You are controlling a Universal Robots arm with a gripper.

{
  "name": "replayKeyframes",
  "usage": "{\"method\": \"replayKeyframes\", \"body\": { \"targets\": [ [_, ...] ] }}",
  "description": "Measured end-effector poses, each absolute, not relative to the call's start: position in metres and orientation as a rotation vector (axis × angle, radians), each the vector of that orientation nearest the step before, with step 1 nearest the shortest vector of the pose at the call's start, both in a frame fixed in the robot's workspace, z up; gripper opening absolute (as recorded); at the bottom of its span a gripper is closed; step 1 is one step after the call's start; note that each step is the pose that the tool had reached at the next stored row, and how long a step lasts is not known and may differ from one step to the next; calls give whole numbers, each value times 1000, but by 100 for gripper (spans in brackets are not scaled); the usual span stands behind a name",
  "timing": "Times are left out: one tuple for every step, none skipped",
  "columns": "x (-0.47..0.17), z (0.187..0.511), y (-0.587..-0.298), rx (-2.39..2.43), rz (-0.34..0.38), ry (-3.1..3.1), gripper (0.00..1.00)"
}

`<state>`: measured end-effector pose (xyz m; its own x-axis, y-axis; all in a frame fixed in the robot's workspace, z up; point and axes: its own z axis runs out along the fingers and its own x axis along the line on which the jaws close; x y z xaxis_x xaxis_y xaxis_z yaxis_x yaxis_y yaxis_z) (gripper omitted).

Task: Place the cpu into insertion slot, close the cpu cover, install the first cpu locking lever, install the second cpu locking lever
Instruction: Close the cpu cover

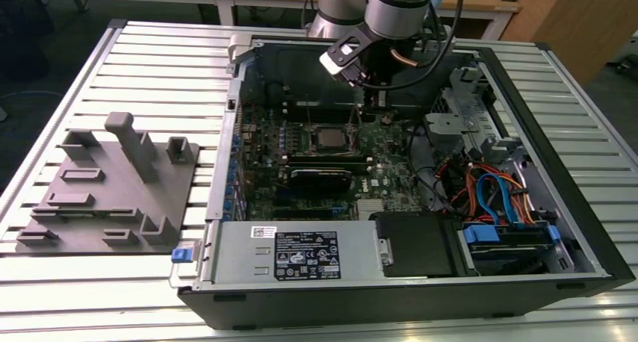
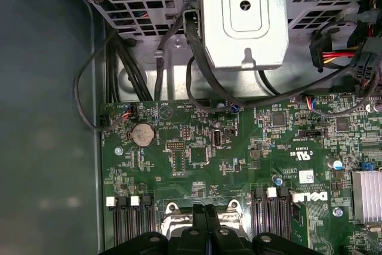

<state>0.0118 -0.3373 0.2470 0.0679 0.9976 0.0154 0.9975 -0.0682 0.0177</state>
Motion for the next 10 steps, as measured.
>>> {"method": "replayKeyframes", "body": {
  "targets": [
    [12,247,-337,2294,37,2143,10],
    [11,247,-337,2294,37,2143,10],
    [11,247,-337,2294,37,2143,10],
    [11,247,-337,2294,37,2143,10],
    [11,247,-337,2294,36,2143,10],
    [11,247,-337,2294,37,2143,10],
    [10,247,-337,2294,37,2143,10],
    [10,247,-337,2294,37,2143,10],
    [10,247,-337,2294,37,2143,10],
    [10,247,-337,2294,37,2143,10]
  ]
}}
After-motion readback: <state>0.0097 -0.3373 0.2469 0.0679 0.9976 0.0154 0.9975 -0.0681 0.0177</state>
